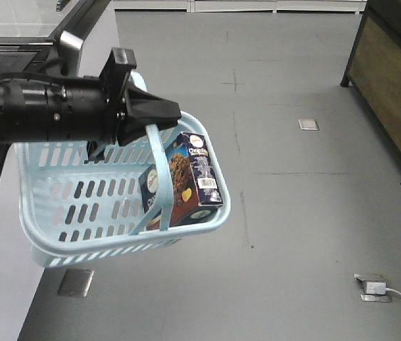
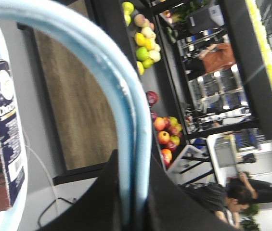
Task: Left arm holds basket, right arm returns cookies
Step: 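Grasp the basket handle with the left gripper and lift it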
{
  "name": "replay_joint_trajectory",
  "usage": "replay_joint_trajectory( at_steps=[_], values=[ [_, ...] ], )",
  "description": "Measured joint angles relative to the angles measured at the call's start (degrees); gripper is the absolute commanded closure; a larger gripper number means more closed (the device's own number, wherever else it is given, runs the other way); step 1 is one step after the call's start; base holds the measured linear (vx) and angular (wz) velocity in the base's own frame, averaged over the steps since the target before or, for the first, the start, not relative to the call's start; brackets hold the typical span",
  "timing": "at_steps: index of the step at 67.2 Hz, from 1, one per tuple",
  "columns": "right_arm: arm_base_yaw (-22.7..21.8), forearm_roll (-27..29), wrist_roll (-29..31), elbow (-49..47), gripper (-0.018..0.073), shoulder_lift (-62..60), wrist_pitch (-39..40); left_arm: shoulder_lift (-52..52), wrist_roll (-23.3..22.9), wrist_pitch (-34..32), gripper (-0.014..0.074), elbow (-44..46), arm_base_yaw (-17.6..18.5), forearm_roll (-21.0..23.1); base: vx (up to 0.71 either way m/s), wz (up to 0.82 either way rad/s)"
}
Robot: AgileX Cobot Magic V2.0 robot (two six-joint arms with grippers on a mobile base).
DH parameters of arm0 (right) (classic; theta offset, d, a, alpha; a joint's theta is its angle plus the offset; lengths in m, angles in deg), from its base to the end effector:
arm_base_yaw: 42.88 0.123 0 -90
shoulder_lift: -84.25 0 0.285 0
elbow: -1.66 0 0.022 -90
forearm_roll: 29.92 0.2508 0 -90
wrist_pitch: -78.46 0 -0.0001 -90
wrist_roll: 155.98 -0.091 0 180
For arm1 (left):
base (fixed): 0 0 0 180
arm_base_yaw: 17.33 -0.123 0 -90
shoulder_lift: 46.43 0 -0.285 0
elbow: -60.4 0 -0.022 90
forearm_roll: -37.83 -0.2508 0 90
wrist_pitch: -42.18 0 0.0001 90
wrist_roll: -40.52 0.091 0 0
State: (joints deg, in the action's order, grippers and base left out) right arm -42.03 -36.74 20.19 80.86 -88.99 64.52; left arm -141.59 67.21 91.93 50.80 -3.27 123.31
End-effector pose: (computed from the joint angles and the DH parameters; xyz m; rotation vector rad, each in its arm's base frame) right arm 0.0553 -0.0018 0.1806 -0.0344 1.7418 -0.0498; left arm 0.3025 -0.1472 0.3440 -0.1224 2.1508 -1.5993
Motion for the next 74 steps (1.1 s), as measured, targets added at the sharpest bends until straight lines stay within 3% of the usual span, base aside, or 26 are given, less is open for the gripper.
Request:
replay_joint_trajectory(
  at_steps=[10, 24, 58, 74],
  values=[
    [0.0, 0.0, 0.0, 0.0, 0.0556, 0.0, 0.0, 1.04, 8.8, 2.15, 0.0601, -8.62, 0.0, 7.67, 0.0, 0.0],
    [0.0, 0.0, 0.0, 0.0, 0.0556, 0.0, 0.0, 1.04, 14.19, 3.29, 0.0601, -14.43, 1.7, 8.67, 0.0, 0.0],
    [0.0, 0.0, 0.0, 0.0, 0.0556, 0.0, 0.0, 1.08, 15.9, 0.09, 0.0601, -14.85, 8.39, 9.44, 0.0, 0.0],
    [0.0, 0.0, 0.0, 0.0, 0.0556, 0.0, 0.0, 1.08, 15.84, -0.12, 0.0601, -14.9, 9.92, 9.51, 0.0, 0.0]
  ],
)
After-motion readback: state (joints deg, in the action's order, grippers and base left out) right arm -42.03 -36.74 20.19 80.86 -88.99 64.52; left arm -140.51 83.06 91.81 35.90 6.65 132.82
